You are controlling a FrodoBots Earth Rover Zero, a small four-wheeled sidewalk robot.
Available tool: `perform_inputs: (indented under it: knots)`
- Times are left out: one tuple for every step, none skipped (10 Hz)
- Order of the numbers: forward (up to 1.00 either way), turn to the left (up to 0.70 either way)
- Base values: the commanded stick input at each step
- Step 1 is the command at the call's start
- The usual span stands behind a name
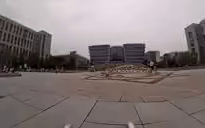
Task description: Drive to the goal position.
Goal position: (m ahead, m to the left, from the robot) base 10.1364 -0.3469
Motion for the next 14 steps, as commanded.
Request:
perform_inputs:
  knots:
    - [0.7, 0.11]
    - [0.7, 0.03]
    - [0.7, 0.01]
    - [0.7, 0.02]
    - [0.7, 0.02]
    - [0.7, 0.02]
    - [0.7, 0.02]
    - [0.7, 0.02]
    - [0.7, 0.02]
    - [0.7, 0.02]
    - [0.7, 0.02]
    - [0.7, 0.02]
    - [0.7, 0.02]
    - [0.7, 0.02]
